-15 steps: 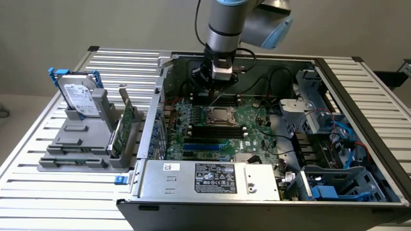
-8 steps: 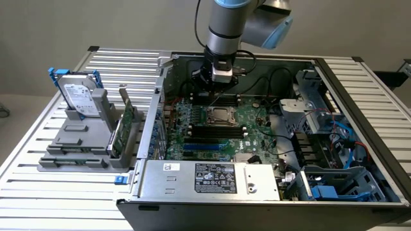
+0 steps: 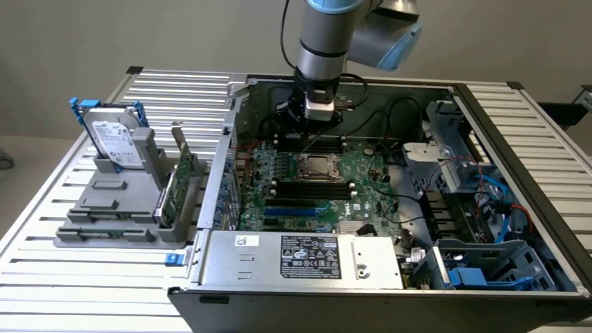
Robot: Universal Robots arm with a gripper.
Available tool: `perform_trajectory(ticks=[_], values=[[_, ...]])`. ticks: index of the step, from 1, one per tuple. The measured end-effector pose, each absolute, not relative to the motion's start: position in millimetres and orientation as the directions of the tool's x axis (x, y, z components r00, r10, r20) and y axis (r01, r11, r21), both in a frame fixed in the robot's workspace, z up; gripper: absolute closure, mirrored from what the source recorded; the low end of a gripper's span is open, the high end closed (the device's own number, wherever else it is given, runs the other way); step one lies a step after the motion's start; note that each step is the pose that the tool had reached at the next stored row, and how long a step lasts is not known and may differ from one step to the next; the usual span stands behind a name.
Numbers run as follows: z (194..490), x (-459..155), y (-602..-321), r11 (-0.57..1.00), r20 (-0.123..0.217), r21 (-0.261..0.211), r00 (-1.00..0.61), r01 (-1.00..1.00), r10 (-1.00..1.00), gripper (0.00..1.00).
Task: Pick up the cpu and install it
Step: 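Install the first cpu locking lever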
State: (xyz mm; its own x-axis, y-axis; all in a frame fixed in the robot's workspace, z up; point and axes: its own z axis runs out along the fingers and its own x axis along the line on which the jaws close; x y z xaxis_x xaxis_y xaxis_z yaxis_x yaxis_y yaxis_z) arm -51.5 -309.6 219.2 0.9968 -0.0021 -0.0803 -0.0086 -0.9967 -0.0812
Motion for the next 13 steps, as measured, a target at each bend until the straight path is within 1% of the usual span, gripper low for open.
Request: perform_trajectory(ticks=[9, 13], values=[[219.2, -51.5, -309.6, -0.997, -0.08, -0.081, 0.997, -0.008, -0.002, 0.89], [217.9, -52.0, -309.5, -0.997, -0.074, -0.081, 0.997, -0.008, -0.001, 0.89]])
